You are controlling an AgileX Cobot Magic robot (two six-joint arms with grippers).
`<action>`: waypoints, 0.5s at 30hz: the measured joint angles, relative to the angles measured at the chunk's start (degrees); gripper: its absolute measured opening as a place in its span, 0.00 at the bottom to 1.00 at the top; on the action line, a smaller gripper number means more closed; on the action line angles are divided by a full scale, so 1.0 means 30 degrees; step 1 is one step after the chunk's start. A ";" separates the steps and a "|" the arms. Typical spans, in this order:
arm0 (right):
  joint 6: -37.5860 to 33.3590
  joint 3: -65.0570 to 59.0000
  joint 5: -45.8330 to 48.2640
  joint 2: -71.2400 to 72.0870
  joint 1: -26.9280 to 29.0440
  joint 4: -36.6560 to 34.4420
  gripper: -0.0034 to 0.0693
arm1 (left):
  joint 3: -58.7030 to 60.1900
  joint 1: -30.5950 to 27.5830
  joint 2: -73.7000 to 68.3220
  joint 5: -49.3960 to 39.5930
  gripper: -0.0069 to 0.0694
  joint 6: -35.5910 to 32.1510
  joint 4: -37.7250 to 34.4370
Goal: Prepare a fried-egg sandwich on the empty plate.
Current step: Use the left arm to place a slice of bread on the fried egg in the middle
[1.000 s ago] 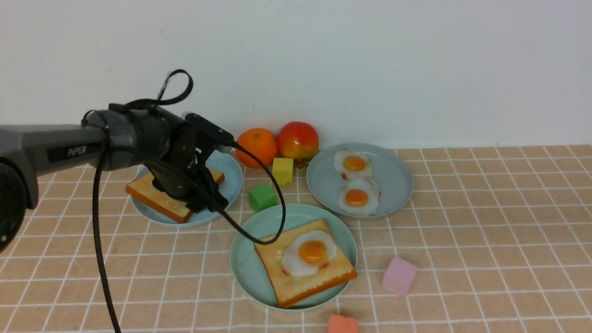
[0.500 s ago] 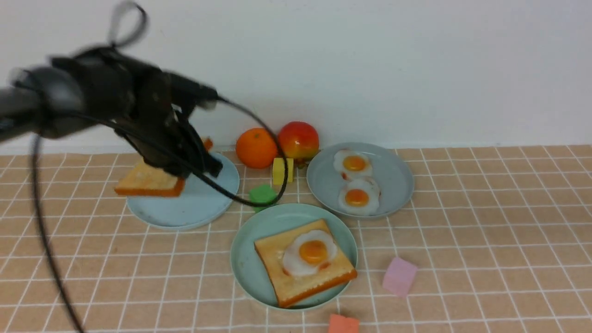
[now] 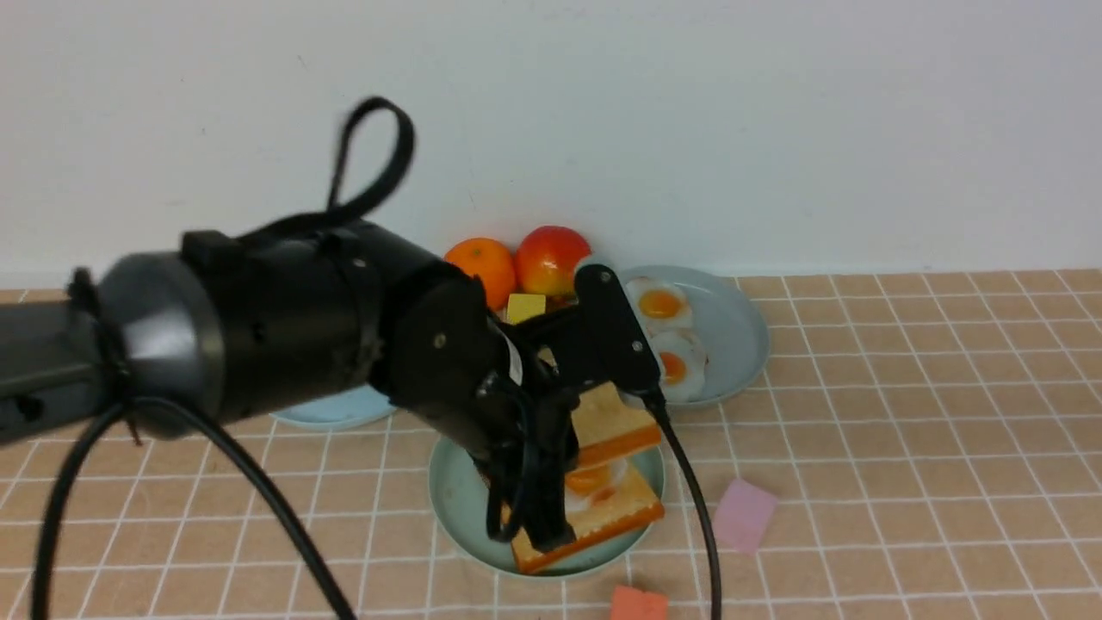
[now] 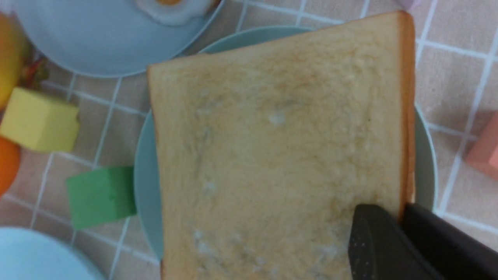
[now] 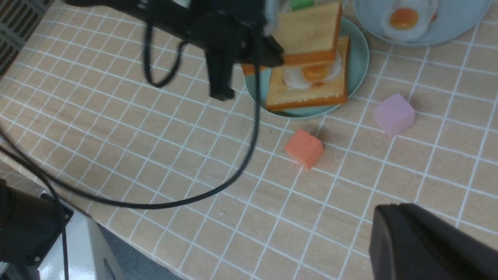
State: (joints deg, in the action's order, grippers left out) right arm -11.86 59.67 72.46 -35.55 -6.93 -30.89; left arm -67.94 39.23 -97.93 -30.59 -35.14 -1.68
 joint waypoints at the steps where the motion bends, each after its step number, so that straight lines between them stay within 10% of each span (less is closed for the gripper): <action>1: 0.0000 0.0000 0.0043 0.0360 0.0000 0.0000 0.07 | 0.0000 0.0000 -0.0303 0.0132 0.15 -0.0018 -0.0062; 15: 0.0000 0.0000 0.0043 0.1390 0.0000 0.0595 0.07 | 0.0000 0.0000 -0.0749 -0.1097 0.15 -0.0200 -0.1863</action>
State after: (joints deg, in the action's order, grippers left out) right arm -11.86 59.67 72.59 -31.38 -6.93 -29.10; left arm -67.94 39.23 -100.18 -33.88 -35.74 -7.27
